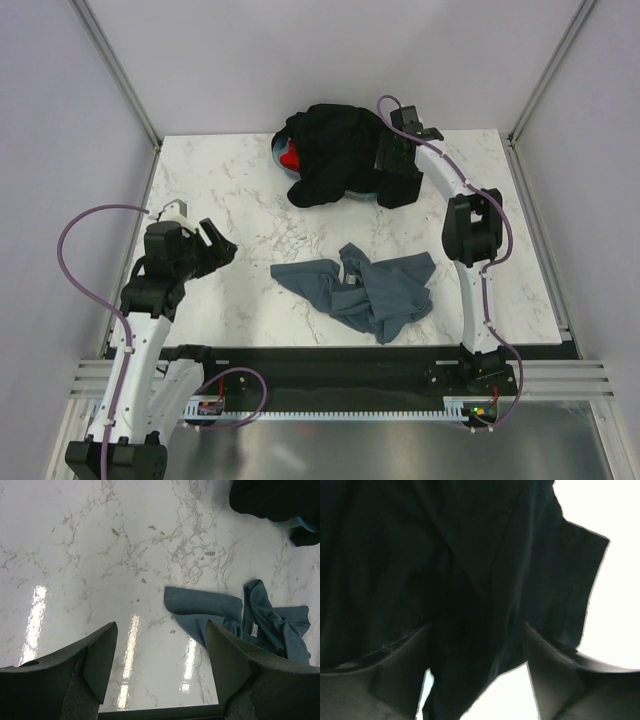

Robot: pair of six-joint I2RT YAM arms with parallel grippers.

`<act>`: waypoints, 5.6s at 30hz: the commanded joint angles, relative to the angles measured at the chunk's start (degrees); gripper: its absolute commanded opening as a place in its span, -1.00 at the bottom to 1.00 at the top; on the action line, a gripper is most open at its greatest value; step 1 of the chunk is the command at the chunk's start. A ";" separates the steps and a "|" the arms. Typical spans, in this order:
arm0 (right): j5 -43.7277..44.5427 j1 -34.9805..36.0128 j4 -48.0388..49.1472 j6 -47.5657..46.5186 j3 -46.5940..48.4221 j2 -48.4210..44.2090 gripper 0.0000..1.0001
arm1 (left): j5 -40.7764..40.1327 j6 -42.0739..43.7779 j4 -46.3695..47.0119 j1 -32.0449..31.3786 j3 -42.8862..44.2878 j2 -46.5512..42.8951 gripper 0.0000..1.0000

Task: Fold and stack the t-shirts
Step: Flatten the tshirt out

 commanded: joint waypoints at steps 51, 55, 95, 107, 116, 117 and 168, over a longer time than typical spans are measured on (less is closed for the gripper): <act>-5.61 -46.05 24.71 34.74 -36.51 -25.15 -1.00 | 1.13 -0.16 0.05 -0.64 0.29 5.41 0.49; -10.19 -45.45 24.09 29.20 -33.95 -25.82 -0.14 | 0.88 -0.33 0.13 -0.64 0.38 5.59 0.48; 37.42 60.90 -21.43 37.18 -59.18 -43.60 0.19 | 2.10 -0.16 0.22 -0.73 0.47 5.33 0.45; 42.36 61.08 -27.59 38.07 -56.09 -38.65 -0.21 | 2.72 -0.16 0.31 -0.73 0.47 4.80 0.45; 44.21 61.00 -30.66 39.30 -55.13 -40.23 -0.61 | 2.63 -0.24 0.31 -0.73 0.47 4.54 0.45; 44.38 61.00 -30.93 39.30 -54.87 -40.76 -0.73 | 2.63 -0.16 0.31 -0.73 0.38 4.45 0.45; 21.61 -3.51 -13.52 -1.48 -39.34 -62.74 -1.00 | -15.55 -11.34 11.32 -19.91 11.70 37.63 -0.96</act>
